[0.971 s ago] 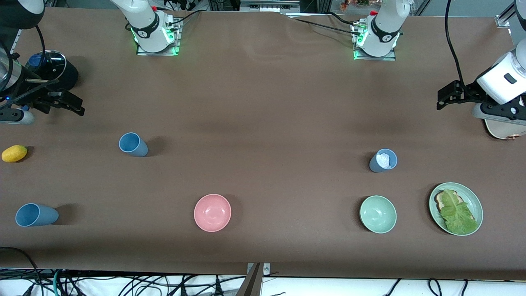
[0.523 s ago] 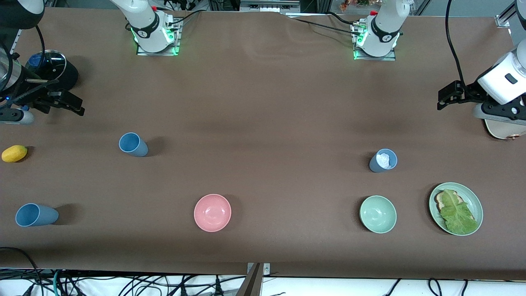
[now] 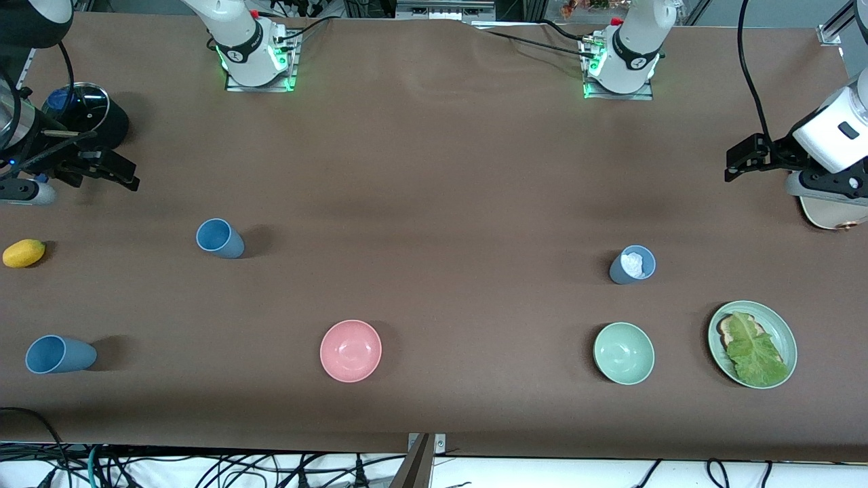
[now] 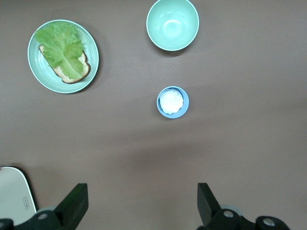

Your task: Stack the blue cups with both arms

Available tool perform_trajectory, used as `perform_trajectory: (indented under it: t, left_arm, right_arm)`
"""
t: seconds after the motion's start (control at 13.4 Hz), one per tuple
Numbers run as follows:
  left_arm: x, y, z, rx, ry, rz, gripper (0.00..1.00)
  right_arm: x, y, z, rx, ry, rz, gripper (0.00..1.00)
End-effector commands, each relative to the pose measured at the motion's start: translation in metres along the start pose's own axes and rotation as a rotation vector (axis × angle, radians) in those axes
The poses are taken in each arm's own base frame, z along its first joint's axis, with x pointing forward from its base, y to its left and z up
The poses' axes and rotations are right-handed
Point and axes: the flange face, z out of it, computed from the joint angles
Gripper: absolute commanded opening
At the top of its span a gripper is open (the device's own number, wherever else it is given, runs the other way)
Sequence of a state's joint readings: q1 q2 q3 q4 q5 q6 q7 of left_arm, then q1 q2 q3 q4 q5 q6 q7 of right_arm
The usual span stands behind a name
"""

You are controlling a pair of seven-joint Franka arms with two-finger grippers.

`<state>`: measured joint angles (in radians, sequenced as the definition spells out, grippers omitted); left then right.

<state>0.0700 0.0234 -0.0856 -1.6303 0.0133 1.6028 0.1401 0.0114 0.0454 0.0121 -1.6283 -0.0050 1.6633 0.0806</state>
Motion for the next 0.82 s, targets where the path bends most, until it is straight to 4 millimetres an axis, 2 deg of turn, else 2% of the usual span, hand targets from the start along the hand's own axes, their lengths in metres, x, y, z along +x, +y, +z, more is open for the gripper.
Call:
perform_trajectory:
  t: [0.0, 0.75]
  left_arm:
    - [0.0012, -0.0021, -0.0039, -0.022, -0.004, 0.003, 1.00]
    - [0.0008, 0.0041, -0.0042, -0.022, -0.010, 0.011, 1.00]
  right_arm:
    - [-0.0015, 0.0027, -0.0012, 0.013, 0.000, 0.007, 1.00]
    - [-0.0015, 0.0027, -0.0012, 0.013, 0.000, 0.010, 1.00]
